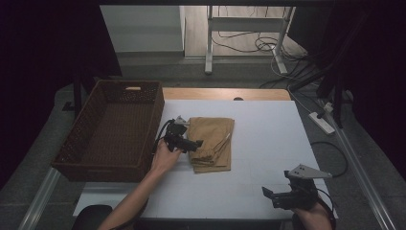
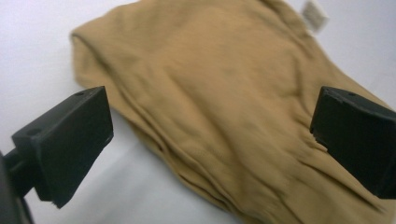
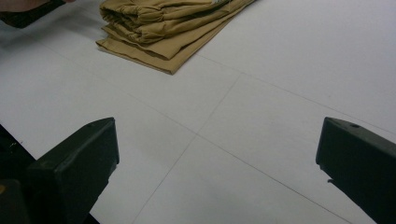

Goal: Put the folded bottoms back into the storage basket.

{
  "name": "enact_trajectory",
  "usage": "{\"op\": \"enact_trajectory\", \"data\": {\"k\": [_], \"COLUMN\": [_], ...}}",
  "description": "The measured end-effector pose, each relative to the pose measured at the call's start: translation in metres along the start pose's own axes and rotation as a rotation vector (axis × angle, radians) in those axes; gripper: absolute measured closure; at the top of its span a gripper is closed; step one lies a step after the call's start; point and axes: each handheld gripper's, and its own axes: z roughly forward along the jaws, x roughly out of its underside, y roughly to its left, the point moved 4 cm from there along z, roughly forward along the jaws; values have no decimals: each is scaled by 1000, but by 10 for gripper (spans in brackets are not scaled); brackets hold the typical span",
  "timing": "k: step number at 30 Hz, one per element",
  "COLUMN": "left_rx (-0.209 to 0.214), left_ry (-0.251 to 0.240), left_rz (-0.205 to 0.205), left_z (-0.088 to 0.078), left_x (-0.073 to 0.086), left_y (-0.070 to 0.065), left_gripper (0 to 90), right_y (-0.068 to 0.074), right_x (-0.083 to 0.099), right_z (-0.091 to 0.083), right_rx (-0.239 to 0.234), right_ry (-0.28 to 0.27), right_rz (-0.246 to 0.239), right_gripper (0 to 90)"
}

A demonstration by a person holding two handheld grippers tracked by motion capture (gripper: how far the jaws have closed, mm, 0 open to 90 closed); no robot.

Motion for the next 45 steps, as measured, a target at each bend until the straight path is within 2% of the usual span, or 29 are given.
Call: {"op": "enact_trajectory", "data": {"k": [5, 8, 13, 17, 19, 30, 38, 43, 45], "left_rx": [16, -1, 10, -41, -57, -95, -153, -192, -196], "left_ry": [-3, 8, -6, 37, 49, 85, 121, 174, 175], "left_rz": [-73, -79, -106, -73, -71, -119, -156, -120, -120], "left_z": [6, 9, 16, 26, 29, 42, 55, 65, 66], "left_x": [-3, -5, -13, -19, -23, -34, -39, -39, -39], "left_y": [12, 18, 25, 29, 34, 59, 74, 74, 74], "left_gripper": [0, 0, 0, 0, 0, 0, 10, 22, 15], "right_y": [0, 0, 0, -1, -1, -1, 0, 0, 0], "right_x": [0, 0, 0, 0, 0, 0, 0, 0, 0], "right_z": [1, 1, 1, 1, 1, 1, 1, 1, 1], "right_rx": [-3, -3, -3, -3, -4, -7, -7, -6, -6], "right_ry": [6, 7, 7, 7, 6, 8, 8, 9, 8], "right_rz": [1, 2, 4, 5, 5, 4, -2, -4, -3], "right_gripper": [2, 1, 2, 1, 2, 2, 1, 2, 2]}}
